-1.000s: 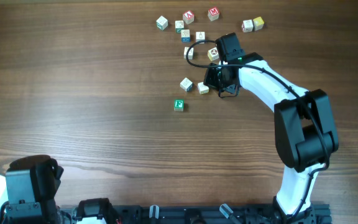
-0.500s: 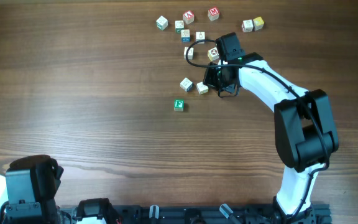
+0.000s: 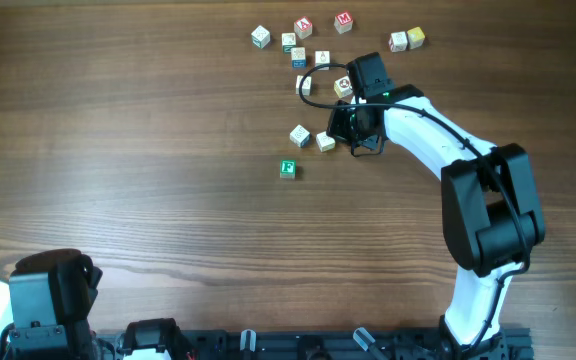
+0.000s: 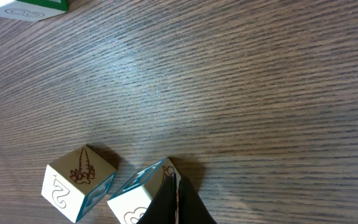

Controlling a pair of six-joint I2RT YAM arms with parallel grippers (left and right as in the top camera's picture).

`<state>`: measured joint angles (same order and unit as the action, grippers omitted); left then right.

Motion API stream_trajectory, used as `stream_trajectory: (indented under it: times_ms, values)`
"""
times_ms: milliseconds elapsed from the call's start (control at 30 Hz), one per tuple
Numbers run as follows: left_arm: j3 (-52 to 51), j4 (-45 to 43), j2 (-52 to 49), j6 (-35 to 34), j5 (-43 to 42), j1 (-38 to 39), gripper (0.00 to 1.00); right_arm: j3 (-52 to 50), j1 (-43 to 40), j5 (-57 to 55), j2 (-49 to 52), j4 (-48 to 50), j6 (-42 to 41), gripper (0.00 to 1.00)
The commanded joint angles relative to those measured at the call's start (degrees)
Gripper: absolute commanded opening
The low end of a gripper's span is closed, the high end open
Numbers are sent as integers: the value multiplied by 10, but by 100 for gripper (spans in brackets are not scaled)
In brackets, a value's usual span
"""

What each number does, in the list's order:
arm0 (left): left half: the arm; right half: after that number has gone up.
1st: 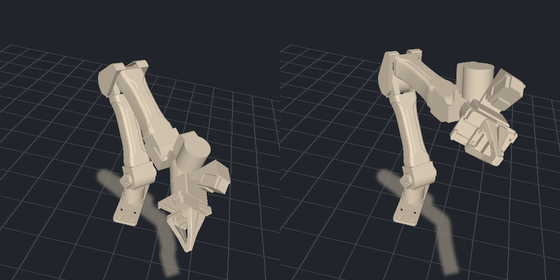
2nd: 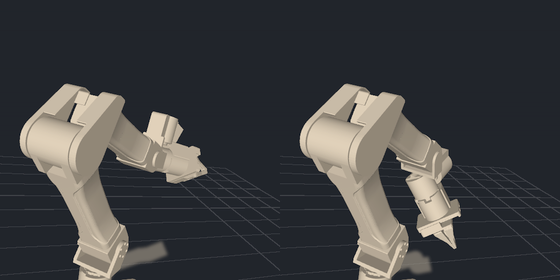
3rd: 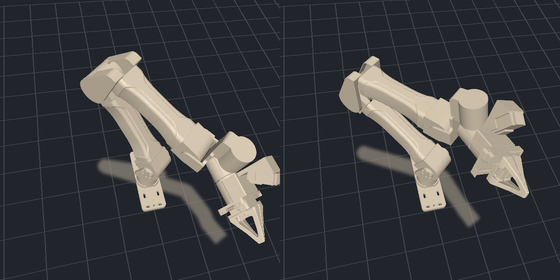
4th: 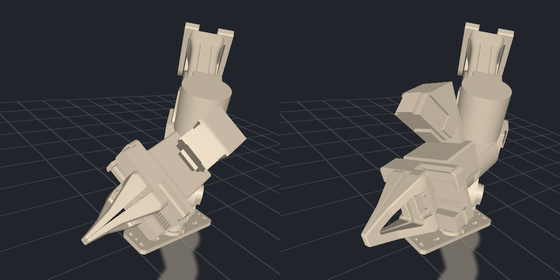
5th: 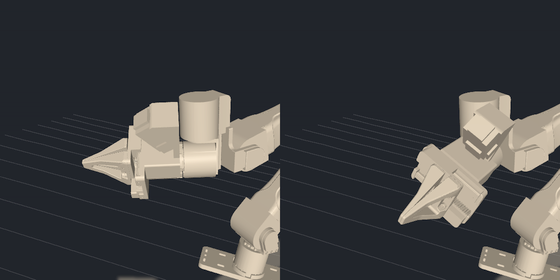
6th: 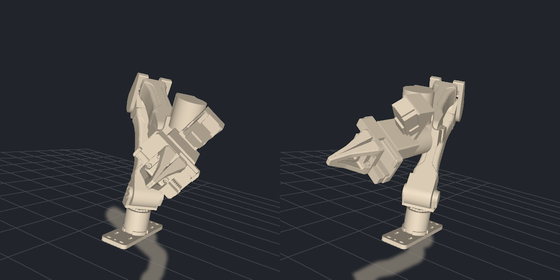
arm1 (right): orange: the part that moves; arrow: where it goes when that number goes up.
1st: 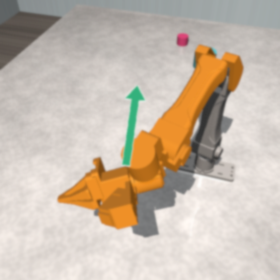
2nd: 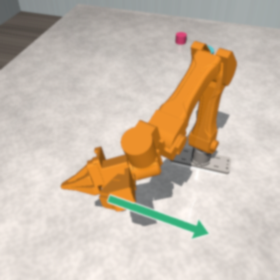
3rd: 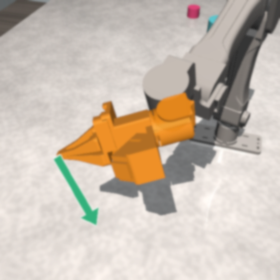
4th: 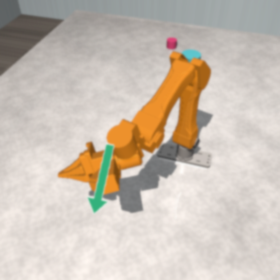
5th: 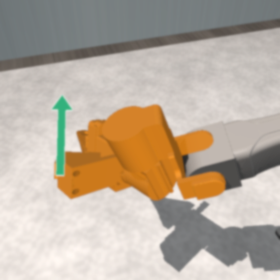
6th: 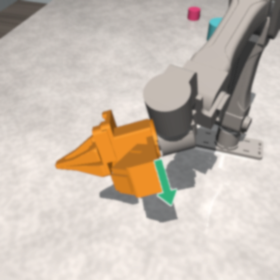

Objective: Form a circle

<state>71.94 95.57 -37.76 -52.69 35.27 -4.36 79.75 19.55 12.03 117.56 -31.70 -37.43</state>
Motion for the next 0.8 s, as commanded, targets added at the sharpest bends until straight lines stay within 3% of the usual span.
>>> stream_trajectory:
  times_ms: [0, 567, 767]
  values:
    - [0, -1, 1, -7, 2, -4, 100, 4, -3, 20, 13, 2, -1, 4]
    - [0, -1, 1, -7, 2, -4, 100, 5, -7, 20, 13, 7, -2, 4]
    - [0, -1, 1, -7, 2, -4, 100, 10, -26, -3, 13, -35, -18, 4]
